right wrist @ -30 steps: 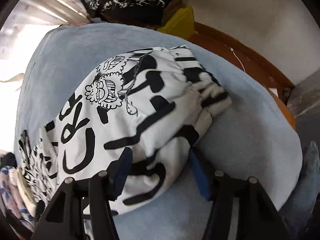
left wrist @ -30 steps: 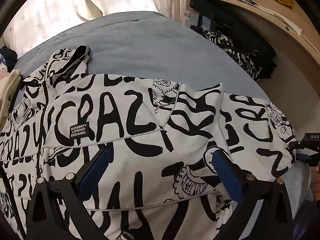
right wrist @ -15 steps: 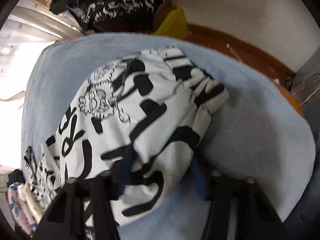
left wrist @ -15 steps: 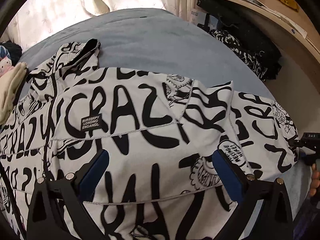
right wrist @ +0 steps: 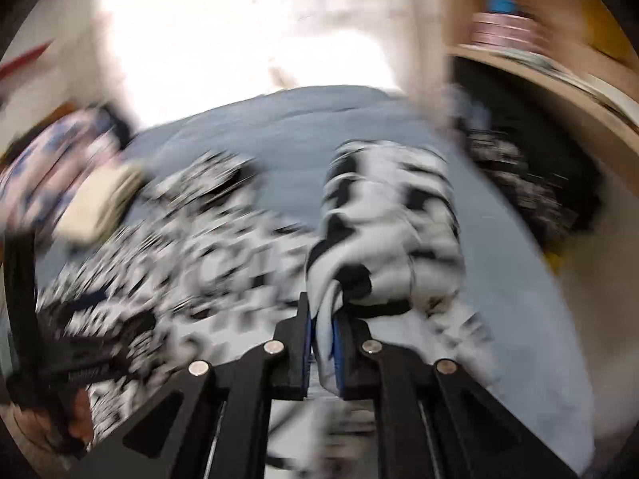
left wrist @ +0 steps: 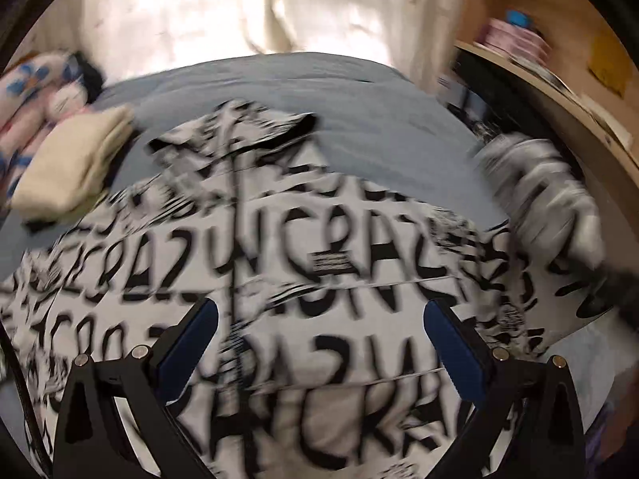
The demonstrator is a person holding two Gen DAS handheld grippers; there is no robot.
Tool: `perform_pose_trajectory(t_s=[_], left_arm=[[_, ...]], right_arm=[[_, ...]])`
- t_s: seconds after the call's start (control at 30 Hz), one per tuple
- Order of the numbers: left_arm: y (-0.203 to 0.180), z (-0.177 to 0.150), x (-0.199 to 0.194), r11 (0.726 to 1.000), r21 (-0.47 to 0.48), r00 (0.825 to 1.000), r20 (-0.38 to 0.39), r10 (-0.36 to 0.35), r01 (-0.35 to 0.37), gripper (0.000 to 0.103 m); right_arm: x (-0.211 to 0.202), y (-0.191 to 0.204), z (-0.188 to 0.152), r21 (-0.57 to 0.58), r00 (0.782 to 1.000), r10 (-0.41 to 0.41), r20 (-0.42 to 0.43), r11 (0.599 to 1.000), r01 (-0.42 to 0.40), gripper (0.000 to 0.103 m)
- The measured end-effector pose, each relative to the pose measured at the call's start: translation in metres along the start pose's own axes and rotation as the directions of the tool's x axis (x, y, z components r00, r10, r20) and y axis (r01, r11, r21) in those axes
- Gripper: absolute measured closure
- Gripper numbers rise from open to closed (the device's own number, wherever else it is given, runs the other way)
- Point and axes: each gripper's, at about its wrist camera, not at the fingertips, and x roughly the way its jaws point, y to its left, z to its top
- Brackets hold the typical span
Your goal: Fold large clothes
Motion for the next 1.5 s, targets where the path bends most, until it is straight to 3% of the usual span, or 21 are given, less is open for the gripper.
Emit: perform_pose_trajectory(t_s=[0.13,0.27,0.4,0.53,0.63,0.67,0.8,0.9,1.03,1.1,1.17,1.2,1.23,1.27,1.3,1.4,1.5], left_arm=[[0.043,-0.017,0.016,0.999,-0.041,0.996,-0.085,-0.011,0.008,0.001],[0.077,-0.037,0.038,0.987,-0.142,0.977,-0.184,-0.105,0.08,0.002],[0.086,-0.047,0.048,0.958,-0.222,0.955,-0.193,-0.224,0.18,0.019],[0.074,-0.044,0.06,0.919,-0.256,0.91,-0.213,-0.355,0.298,0.044],[0.064,-0.045,0.069,0.886,-0.288,0.868,-0.242,-0.434,0.363,0.044],[0.059,-0.046,0.076,0.868,-0.308,0.842,-0.261,-0.472,0.39,0.044],[0.052,-0.055,0.099,0.826,-0.393,0.788,-0.309,-0.533,0.405,0.044],[0.052,-0.062,0.112,0.792,-0.455,0.766,-0.303,-0.567,0.406,0.044],[0.048,-0.061,0.123,0.755,-0.497,0.75,-0.27,-0.604,0.429,0.044],[0.039,-0.057,0.13,0.748,-0.502,0.747,-0.263,-0.61,0.434,0.044],[0.027,-0.051,0.134,0.766,-0.485,0.758,-0.275,-0.591,0.422,0.044],[0.02,-0.047,0.135,0.783,-0.464,0.772,-0.278,-0.572,0.414,0.053],[0.014,-0.044,0.135,0.797,-0.444,0.781,-0.28,-0.558,0.41,0.082],[0.004,-0.04,0.136,0.811,-0.415,0.781,-0.298,-0.549,0.411,0.082],[-0.003,-0.035,0.134,0.833,-0.392,0.795,-0.311,-0.52,0.391,0.084],[-0.028,-0.009,0.103,0.91,-0.228,0.88,-0.258,-0.398,0.346,0.093],[-0.035,0.023,0.061,0.925,-0.146,0.919,-0.134,-0.37,0.351,0.095]], right_arm=[[0.062,0.064,-0.039,-0.108,0.988,0.004,-0.152,0.994,-0.021,0.067],[0.079,0.077,-0.072,-0.078,0.969,0.059,-0.242,0.994,-0.08,0.066],[0.061,0.066,-0.087,0.011,0.972,0.086,-0.217,0.996,-0.085,0.066],[0.043,0.05,-0.09,0.132,0.974,0.112,-0.195,0.987,-0.087,0.065],[0.035,0.04,-0.097,0.209,0.972,0.151,-0.178,0.972,-0.112,0.065],[0.034,0.038,-0.098,0.225,0.972,0.157,-0.175,0.967,-0.116,0.065],[0.032,0.032,-0.102,0.279,0.972,0.177,-0.157,0.952,-0.128,0.065],[0.032,0.028,-0.105,0.313,0.967,0.205,-0.148,0.938,-0.151,0.065],[0.035,0.025,-0.11,0.341,0.962,0.236,-0.14,0.923,-0.177,0.065],[0.038,0.024,-0.112,0.356,0.957,0.252,-0.14,0.915,-0.189,0.065],[0.04,0.024,-0.116,0.364,0.956,0.255,-0.146,0.912,-0.188,0.065],[0.039,0.022,-0.118,0.366,0.956,0.253,-0.151,0.912,-0.183,0.065],[0.039,0.022,-0.121,0.369,0.956,0.251,-0.155,0.912,-0.179,0.065],[0.037,0.021,-0.122,0.37,0.956,0.248,-0.157,0.912,-0.176,0.065],[0.035,0.019,-0.124,0.37,0.957,0.243,-0.157,0.913,-0.171,0.065],[0.027,0.012,-0.129,0.37,0.966,0.202,-0.158,0.92,-0.132,0.065],[0.019,0.004,-0.133,0.376,0.974,0.169,-0.153,0.921,-0.101,0.065]])
